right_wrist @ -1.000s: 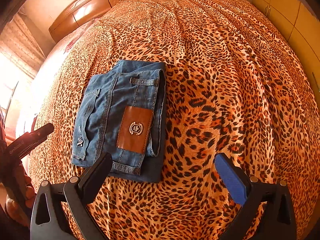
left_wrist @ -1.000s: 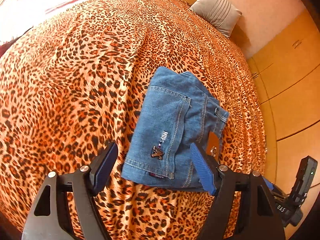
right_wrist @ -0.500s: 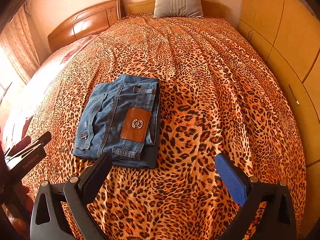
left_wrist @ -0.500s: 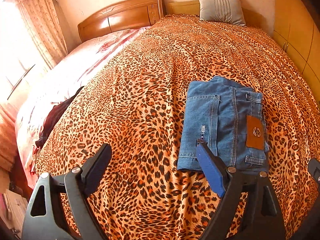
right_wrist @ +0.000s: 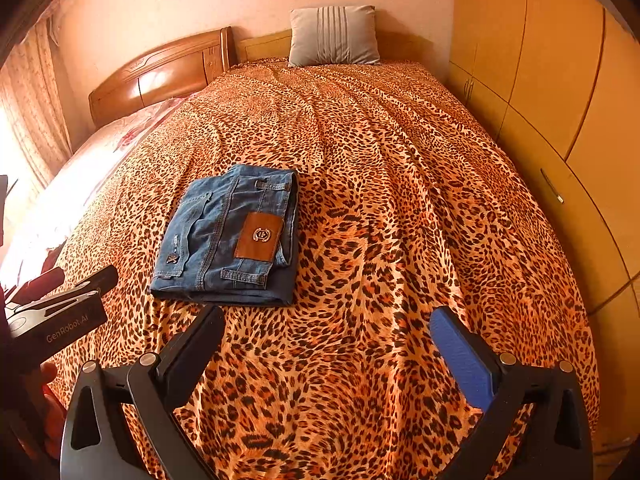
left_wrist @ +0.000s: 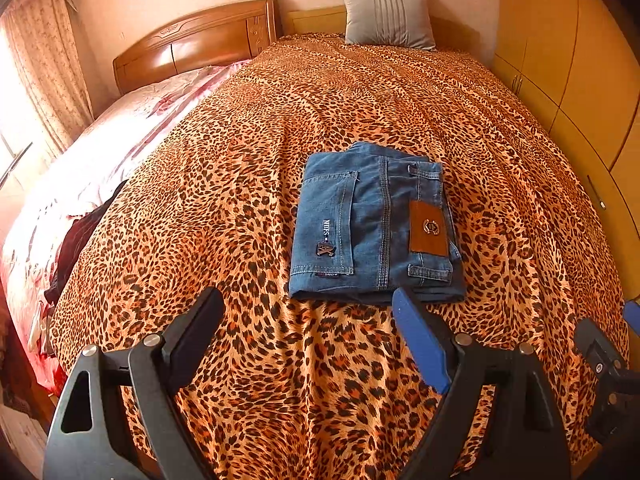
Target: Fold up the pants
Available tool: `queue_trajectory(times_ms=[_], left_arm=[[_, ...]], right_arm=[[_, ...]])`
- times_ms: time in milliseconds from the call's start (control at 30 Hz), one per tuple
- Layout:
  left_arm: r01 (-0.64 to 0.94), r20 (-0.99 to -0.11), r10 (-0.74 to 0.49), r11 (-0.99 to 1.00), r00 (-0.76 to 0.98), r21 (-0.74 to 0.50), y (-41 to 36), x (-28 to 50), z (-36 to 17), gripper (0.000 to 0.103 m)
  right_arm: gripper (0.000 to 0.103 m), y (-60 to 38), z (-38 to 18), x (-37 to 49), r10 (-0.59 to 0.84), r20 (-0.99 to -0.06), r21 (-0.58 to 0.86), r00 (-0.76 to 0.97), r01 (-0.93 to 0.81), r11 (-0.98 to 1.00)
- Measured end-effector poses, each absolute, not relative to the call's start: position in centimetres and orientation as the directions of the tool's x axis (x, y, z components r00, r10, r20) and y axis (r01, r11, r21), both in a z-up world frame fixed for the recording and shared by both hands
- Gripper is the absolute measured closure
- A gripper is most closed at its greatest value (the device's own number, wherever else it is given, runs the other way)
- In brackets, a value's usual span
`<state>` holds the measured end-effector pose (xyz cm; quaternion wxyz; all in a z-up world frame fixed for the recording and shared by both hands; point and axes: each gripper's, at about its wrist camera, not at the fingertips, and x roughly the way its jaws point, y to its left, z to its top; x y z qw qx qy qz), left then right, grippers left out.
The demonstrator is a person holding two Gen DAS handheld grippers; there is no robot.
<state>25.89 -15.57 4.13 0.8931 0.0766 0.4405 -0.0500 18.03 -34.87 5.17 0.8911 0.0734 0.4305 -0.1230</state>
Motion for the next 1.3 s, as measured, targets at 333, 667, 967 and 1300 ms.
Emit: queue_trajectory(times_ms=[333, 667, 967, 1300], left_arm=[[0.160, -0.810, -0.054, 0.986, 0.584, 0.050, -15.4, 24.7, 4.2, 0.016], [0.212, -0.833, -0.122, 0.977, 0.541, -0.005, -15.8, 24.1, 4.2, 0.016], [0.229, -0.846, -0.148, 0.973, 0.513, -0.032, -15.9, 24.1, 3.9, 0.016], [0.247, -0.842, -0.160, 0.968, 0.515, -0.033, -16.3, 23.9, 4.2, 0.016]], right_arm=[[0.000, -35.9, 3.9, 15.6, -0.153, -0.809, 0.037, 0.568, 0.308, 0.951], [0.000, -36.2, 3.8, 14.7, -0.165, -0.814, 0.025, 0.557, 0.317, 0.948], [0.000, -36.6, 3.6, 14.6, -0.169, -0.822, 0.019, 0.543, 0.324, 0.946], [0.000, -36.8, 3.0, 14.8, -0.170, -0.834, 0.017, 0.525, 0.333, 0.943]])
